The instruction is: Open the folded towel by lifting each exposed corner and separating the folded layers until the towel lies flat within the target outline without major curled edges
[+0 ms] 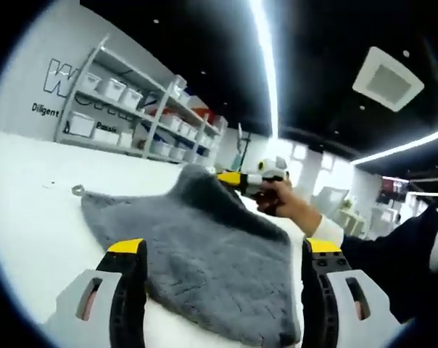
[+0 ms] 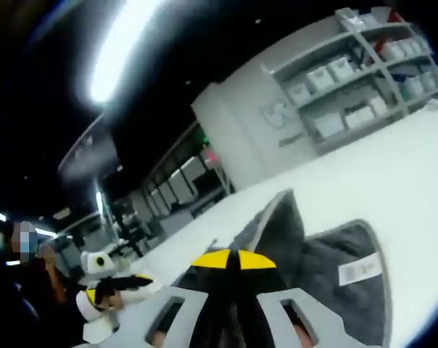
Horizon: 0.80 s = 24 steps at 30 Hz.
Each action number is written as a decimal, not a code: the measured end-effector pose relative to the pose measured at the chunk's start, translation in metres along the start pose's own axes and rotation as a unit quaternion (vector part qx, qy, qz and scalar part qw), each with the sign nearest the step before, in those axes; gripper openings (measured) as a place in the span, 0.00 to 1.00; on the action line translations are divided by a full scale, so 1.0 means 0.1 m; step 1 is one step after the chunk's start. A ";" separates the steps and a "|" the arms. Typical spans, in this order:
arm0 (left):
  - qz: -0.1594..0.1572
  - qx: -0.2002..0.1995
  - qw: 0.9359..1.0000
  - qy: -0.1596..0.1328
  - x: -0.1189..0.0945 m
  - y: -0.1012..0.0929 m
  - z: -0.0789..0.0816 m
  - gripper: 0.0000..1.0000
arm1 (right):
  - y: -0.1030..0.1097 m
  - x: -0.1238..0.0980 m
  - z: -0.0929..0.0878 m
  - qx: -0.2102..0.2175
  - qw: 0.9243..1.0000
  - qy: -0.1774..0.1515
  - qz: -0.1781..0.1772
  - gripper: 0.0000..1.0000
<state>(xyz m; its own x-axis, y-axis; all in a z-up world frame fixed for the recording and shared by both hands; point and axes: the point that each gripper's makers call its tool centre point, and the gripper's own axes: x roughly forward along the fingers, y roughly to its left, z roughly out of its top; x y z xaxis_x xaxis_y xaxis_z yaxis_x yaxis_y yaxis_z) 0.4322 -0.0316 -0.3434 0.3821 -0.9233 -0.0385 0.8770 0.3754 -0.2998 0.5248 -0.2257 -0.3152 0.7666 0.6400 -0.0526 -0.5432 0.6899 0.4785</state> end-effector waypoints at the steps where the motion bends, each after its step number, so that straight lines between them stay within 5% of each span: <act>1: -0.003 0.001 1.000 0.000 0.00 -0.01 0.00 0.90 | 0.01 0.01 0.00 -0.001 1.000 0.001 0.001 0.00; 4: -0.006 -0.001 1.000 -0.002 0.01 -0.04 0.01 0.93 | 0.04 0.05 0.00 -0.001 1.000 0.001 0.005 0.00; 7: 0.026 0.034 0.999 0.003 -0.01 0.06 0.00 0.91 | 0.09 0.06 0.00 -0.004 1.000 0.002 0.010 0.00; 24: 0.036 0.043 0.998 -0.028 -0.15 0.22 0.20 0.56 | 0.28 0.15 -0.10 -0.027 0.999 0.017 0.027 0.00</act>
<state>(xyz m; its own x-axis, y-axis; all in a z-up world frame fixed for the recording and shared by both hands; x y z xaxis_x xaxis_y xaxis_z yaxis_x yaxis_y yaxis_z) 0.4516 -0.0074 -0.3303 0.4588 -0.8885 -0.0031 0.8674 0.4487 -0.2154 0.5176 -0.1929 -0.3116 0.7241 0.6872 -0.0586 -0.6018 0.6711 0.4330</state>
